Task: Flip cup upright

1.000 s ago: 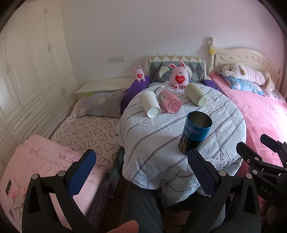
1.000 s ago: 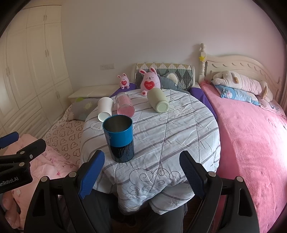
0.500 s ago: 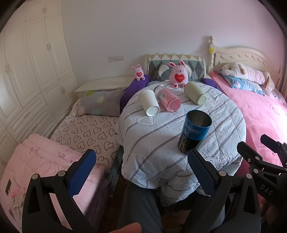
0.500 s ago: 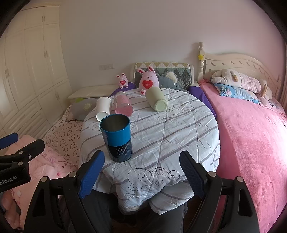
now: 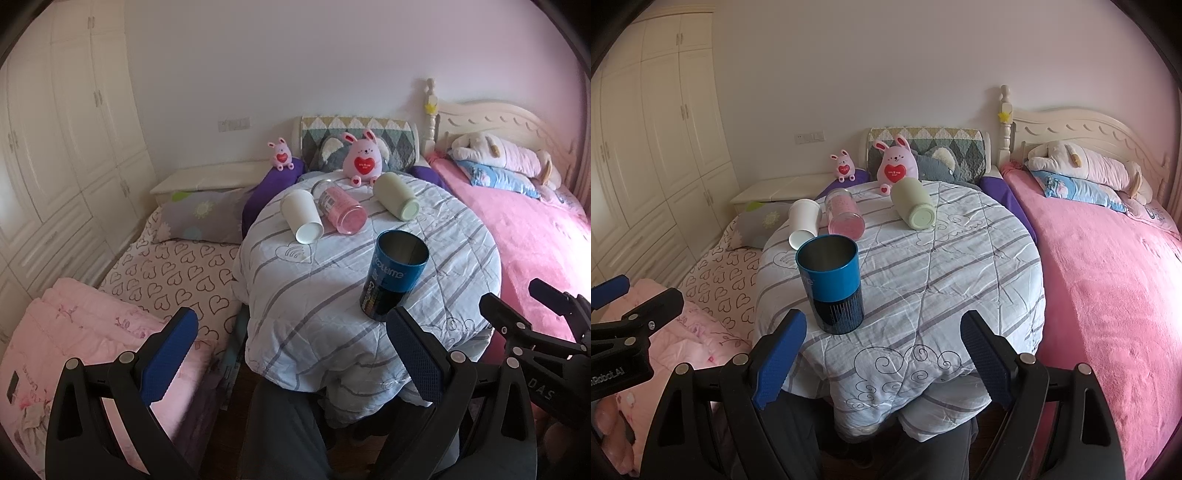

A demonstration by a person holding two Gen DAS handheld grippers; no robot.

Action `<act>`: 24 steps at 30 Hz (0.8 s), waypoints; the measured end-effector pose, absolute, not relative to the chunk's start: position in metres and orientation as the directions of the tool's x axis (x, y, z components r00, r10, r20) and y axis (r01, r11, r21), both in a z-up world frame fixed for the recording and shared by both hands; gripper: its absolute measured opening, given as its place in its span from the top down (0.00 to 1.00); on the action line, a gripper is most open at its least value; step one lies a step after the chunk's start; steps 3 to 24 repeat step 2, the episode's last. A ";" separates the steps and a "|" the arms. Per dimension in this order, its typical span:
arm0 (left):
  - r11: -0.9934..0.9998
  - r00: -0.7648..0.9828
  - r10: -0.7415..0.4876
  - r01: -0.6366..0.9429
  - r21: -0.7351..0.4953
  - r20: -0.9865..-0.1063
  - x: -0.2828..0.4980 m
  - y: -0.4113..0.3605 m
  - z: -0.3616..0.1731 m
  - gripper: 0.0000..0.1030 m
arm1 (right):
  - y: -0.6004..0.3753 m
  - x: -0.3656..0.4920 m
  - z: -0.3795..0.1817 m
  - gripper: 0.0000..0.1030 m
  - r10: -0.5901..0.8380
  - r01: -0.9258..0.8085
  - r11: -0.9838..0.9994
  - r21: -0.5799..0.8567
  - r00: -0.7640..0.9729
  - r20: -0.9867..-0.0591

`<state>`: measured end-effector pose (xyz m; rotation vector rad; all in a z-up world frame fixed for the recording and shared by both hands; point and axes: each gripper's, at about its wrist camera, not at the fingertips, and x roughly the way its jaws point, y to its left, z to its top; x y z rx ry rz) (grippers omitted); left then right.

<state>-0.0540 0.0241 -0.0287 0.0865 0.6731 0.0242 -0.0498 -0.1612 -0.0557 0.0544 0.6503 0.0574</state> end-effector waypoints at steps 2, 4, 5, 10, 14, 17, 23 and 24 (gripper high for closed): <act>0.996 0.781 0.044 0.012 0.086 -0.624 -0.053 0.023 -0.028 0.00 | -0.161 -0.050 -0.056 0.16 0.071 -0.036 0.997 0.069 0.795 -0.603; 0.996 0.781 0.044 0.012 0.086 -0.624 -0.053 0.023 -0.028 0.00 | -0.161 -0.050 -0.056 0.16 0.071 -0.036 0.997 0.069 0.795 -0.603; 0.996 0.781 0.044 0.012 0.086 -0.624 -0.053 0.023 -0.028 0.00 | -0.161 -0.050 -0.056 0.16 0.071 -0.036 0.997 0.069 0.795 -0.603; 0.996 0.781 0.044 0.012 0.086 -0.624 -0.053 0.023 -0.028 0.00 | -0.161 -0.050 -0.056 0.16 0.071 -0.036 0.997 0.069 0.795 -0.603; 0.996 0.781 0.044 0.012 0.086 -0.624 -0.053 0.023 -0.028 0.00 | -0.161 -0.050 -0.056 0.16 0.071 -0.036 0.997 0.069 0.795 -0.603; 0.996 0.781 0.044 0.012 0.086 -0.624 -0.053 0.023 -0.028 0.00 | -0.161 -0.050 -0.056 0.16 0.071 -0.036 0.997 0.069 0.795 -0.603; 0.996 0.781 0.044 0.012 0.086 -0.624 -0.053 0.023 -0.028 0.00 | -0.161 -0.050 -0.056 0.16 0.071 -0.036 0.997 0.069 0.795 -0.603; 0.996 0.781 0.044 0.012 0.086 -0.624 -0.053 0.023 -0.028 0.00 | -0.161 -0.050 -0.056 0.16 0.071 -0.036 0.997 0.069 0.795 -0.603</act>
